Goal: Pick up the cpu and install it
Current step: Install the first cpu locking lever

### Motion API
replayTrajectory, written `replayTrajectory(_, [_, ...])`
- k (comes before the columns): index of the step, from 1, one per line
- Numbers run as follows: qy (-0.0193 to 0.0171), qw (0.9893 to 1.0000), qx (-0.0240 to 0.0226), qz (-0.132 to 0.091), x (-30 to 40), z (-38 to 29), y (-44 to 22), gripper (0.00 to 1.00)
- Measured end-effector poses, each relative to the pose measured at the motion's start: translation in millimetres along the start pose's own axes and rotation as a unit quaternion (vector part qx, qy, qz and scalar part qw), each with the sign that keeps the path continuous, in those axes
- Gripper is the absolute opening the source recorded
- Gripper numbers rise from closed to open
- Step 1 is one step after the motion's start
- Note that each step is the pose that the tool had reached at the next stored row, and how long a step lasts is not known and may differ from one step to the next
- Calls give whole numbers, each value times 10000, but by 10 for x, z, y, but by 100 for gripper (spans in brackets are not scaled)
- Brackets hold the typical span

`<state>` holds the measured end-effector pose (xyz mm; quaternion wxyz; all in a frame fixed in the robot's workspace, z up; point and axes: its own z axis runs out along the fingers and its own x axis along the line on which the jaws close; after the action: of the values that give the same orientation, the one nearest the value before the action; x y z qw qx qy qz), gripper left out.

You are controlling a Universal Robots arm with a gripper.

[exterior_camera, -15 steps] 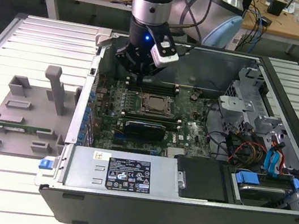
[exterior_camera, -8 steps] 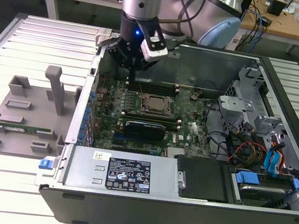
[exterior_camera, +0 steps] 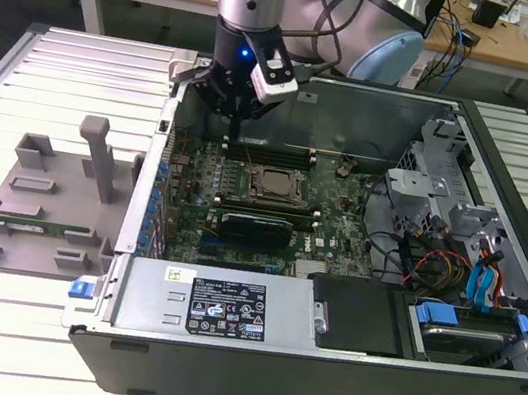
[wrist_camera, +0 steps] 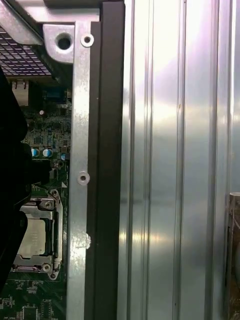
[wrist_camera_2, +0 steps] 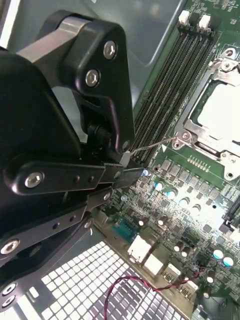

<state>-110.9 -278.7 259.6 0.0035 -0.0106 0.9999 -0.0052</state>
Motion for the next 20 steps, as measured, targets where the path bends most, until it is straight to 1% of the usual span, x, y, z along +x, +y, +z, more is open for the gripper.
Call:
replayTrajectory(3, [0, 10000, 0, 1, -32, 0, 0, 11])
replayTrajectory(4, [1, 10000, 0, 1, -112, 1, -2, 11])
replayTrajectory(5, [4, 10000, 0, 1, -286, 2, -6, 11])
replayTrajectory(6, [5, 10000, 0, 1, -369, 2, -8, 11])
replayTrajectory(20, [6, 10000, 0, 1, -491, 7, -10, 11])
